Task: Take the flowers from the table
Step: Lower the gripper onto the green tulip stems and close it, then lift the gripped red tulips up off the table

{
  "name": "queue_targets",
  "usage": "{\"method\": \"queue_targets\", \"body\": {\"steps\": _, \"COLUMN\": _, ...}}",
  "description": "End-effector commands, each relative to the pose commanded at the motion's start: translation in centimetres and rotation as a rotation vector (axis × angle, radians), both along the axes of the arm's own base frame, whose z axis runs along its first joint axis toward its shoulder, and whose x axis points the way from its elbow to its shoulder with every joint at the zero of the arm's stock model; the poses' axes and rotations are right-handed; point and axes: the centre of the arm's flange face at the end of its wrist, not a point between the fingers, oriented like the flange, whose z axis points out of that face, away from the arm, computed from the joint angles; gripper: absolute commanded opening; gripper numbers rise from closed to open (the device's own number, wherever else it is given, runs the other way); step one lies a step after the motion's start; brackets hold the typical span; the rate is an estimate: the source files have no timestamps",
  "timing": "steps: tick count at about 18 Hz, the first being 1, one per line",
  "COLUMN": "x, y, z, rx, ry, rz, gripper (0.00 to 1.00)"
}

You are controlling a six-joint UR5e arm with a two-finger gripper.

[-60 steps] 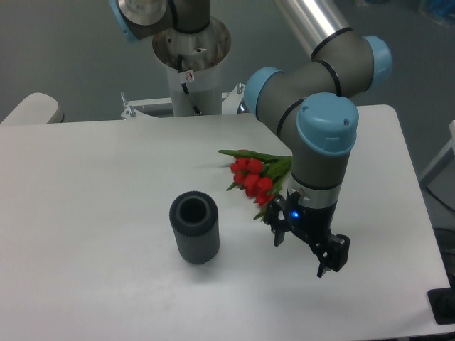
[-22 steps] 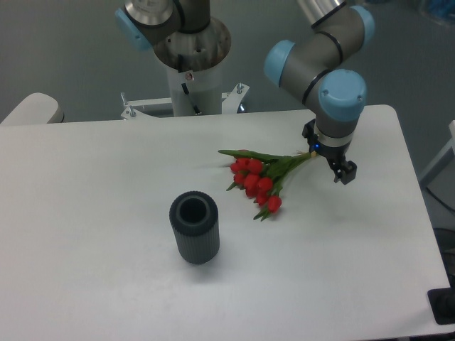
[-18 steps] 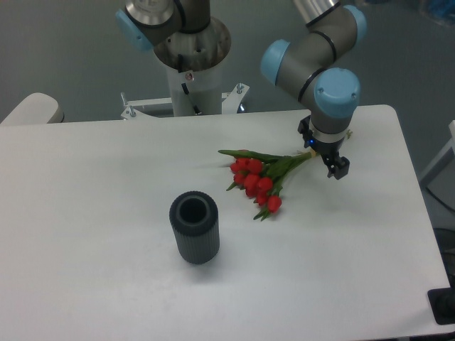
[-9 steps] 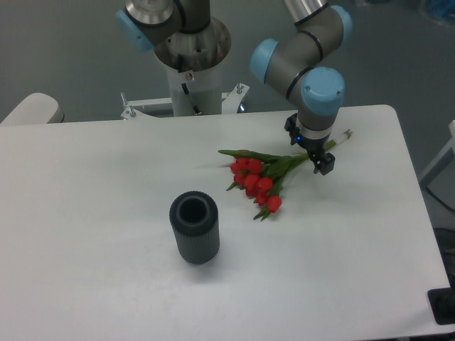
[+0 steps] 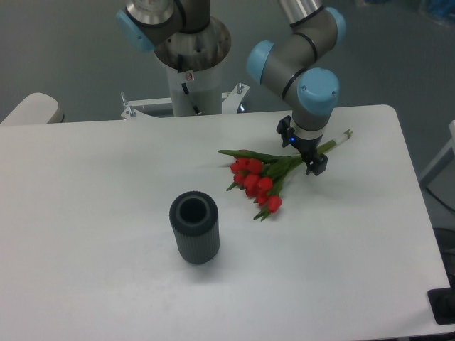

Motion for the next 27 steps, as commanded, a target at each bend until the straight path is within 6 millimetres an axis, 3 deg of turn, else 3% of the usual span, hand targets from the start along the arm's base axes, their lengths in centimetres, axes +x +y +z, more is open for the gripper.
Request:
{"method": "queue_targets", "body": {"steps": 9, "x": 1.0, "y": 0.4, "z": -1.6, "rx": 0.019, "ry": -0.027, "rz": -0.008, "gripper": 0.96}}
{"method": "queue_targets", "body": {"steps": 11, "x": 1.1, "y": 0.5, "z": -1.7, "rx": 0.028, "ry": -0.034, "rz": -0.007, "gripper": 0.81}}
{"method": "queue_targets", "body": {"steps": 13, "x": 1.1, "y": 0.6, "z": -1.6, "rx": 0.044, "ry": -0.036, "rz": -0.005, "gripper": 0.53}}
{"method": "queue_targets", "body": {"steps": 15, "x": 1.0, "y": 0.7, "z": -1.5, "rx": 0.045, "ry": -0.033, "rz": -0.007, "gripper": 0.42}}
{"method": "queue_targets", "body": {"steps": 19, "x": 0.5, "y": 0.8, "z": -1.0, "rx": 0.049, "ry": -0.022, "rz": -0.009, "gripper": 0.3}}
{"method": "queue_targets", "body": {"steps": 24, "x": -1.0, "y": 1.5, "z": 0.3, "rx": 0.064, "ry": 0.012, "rz": -0.011, "gripper": 0.25}}
{"method": "queue_targets", "body": {"steps": 27, "x": -3.1, "y": 2.4, "z": 3.3, "rx": 0.083, "ry": 0.068, "rz": -0.028, "gripper": 0.25}}
